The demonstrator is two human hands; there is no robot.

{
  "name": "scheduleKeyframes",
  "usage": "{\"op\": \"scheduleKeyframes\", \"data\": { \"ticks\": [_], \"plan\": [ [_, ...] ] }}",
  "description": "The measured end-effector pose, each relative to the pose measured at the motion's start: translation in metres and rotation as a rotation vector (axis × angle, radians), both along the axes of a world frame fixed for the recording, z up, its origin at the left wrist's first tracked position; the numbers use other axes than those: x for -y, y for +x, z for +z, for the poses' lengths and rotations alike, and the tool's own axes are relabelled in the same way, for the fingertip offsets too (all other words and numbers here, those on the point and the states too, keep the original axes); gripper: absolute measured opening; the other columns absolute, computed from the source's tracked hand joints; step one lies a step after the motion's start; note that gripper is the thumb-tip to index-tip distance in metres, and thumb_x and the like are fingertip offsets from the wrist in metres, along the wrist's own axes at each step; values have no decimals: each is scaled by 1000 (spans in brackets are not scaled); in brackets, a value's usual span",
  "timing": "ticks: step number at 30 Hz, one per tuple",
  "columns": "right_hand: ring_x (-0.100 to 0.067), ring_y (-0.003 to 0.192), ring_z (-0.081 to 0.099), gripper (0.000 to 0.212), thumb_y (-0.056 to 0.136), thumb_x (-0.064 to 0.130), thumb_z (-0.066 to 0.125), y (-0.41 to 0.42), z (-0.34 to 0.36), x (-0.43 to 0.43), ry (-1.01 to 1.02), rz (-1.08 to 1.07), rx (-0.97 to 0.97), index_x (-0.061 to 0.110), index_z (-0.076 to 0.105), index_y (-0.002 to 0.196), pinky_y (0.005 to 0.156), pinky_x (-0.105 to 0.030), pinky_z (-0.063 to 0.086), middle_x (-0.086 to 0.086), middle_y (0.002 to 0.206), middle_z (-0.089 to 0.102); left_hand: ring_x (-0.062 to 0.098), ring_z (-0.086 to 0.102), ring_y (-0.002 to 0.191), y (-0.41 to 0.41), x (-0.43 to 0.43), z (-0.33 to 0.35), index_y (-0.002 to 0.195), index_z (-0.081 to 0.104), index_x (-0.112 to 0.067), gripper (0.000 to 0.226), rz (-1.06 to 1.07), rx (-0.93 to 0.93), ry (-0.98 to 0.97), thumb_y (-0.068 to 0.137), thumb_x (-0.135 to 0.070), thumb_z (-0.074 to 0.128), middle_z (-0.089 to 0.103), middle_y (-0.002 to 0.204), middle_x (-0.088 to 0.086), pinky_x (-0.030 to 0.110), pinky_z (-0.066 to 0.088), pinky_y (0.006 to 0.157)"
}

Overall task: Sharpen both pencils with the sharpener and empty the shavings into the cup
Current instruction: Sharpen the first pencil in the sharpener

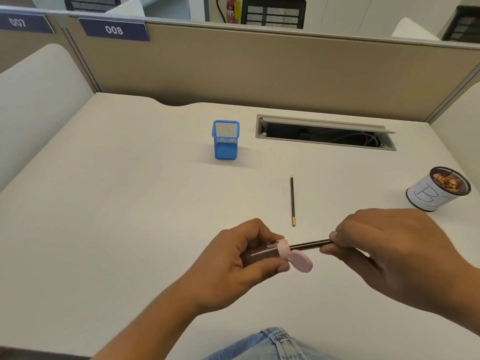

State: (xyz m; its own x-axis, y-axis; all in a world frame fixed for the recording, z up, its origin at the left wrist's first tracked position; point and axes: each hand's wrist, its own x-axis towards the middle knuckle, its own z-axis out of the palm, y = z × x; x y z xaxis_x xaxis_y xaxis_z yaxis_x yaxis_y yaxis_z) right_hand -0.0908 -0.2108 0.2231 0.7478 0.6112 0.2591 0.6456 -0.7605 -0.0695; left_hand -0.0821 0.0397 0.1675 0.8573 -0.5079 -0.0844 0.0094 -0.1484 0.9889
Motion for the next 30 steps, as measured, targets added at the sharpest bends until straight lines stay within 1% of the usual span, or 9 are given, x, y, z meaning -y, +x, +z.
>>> {"op": "scheduleKeyframes", "data": {
  "ticks": [4, 8, 11, 14, 18, 21, 23, 27, 30],
  "plan": [
    [-11, 53, 51, 29, 86, 58, 55, -4, 6, -8, 90, -257, -305, 33, 48, 72, 41, -21, 31, 20, 56, 61, 2, 59, 63, 1, 0, -3, 94, 64, -22, 14, -18, 114, 78, 85, -22, 74, 71, 86, -19, 17, 47, 60],
    [-2, 57, 53, 19, 81, 53, 65, -2, 13, -13, 163, -405, -601, 38, 54, 80, 48, -20, 36, 24, 69, 65, 6, 45, 52, 2, 1, -4, 100, 63, -29, 22, -67, 289, 173, 83, -31, 76, 64, 75, -16, 12, 36, 54],
    [-5, 56, 54, 19, 81, 53, 66, 2, 17, -15, 146, -438, -680, 37, 56, 80, 51, -24, 42, 21, 72, 68, 5, 46, 54, 4, 1, -2, 102, 63, -31, 37, -24, 357, 194, 72, -32, 86, 61, 80, -24, 10, 36, 53],
    [-4, 52, 52, 17, 83, 49, 66, 6, 17, -16, 207, -451, -779, 35, 57, 78, 49, -20, 40, 16, 69, 70, 3, 56, 71, 8, 3, -5, 100, 68, -25, 31, 73, 637, 250, 74, -32, 84, 63, 92, -16, 15, 43, 56],
    [-5, 48, 48, 18, 84, 46, 68, 10, 15, -16, 291, -448, -895, 33, 58, 76, 48, -20, 37, 10, 66, 72, 5, 60, 67, 8, 4, -4, 101, 72, -27, 24, 132, 878, 343, 80, -38, 77, 67, 86, -11, 22, 45, 50],
    [-7, 54, 54, 23, 76, 56, 70, 8, 15, -13, 250, -391, -760, 36, 59, 79, 50, -22, 43, 12, 68, 69, -3, 47, 59, 10, 6, 1, 94, 75, -25, 21, 127, 752, 283, 77, -37, 80, 59, 76, -15, 12, 33, 51],
    [-8, 62, 58, 26, 78, 65, 61, 9, 15, -9, 90, -266, -468, 39, 58, 82, 48, -20, 45, 16, 65, 64, 1, 45, 56, 11, 7, 2, 89, 74, -23, 20, 154, 617, 229, 74, -32, 83, 53, 72, -20, 8, 29, 54],
    [-26, 59, 62, 17, 88, 31, 69, 11, 10, -3, -37, 8, 128, 15, 72, 84, 46, -38, 48, 3, 72, 70, 6, 51, 59, 10, 12, 9, 86, 75, -22, 18, 194, 351, 104, 72, -28, 85, 63, 72, -12, 11, 35, 53],
    [-34, 52, 58, 23, 89, 25, 70, 11, 6, -3, -64, 62, 280, 7, 72, 74, 44, -38, 47, -7, 68, 70, 5, 47, 57, 9, 14, 15, 86, 76, -21, 17, 185, 288, 54, 73, -27, 85, 65, 73, -5, 11, 34, 53]
  ]
}}
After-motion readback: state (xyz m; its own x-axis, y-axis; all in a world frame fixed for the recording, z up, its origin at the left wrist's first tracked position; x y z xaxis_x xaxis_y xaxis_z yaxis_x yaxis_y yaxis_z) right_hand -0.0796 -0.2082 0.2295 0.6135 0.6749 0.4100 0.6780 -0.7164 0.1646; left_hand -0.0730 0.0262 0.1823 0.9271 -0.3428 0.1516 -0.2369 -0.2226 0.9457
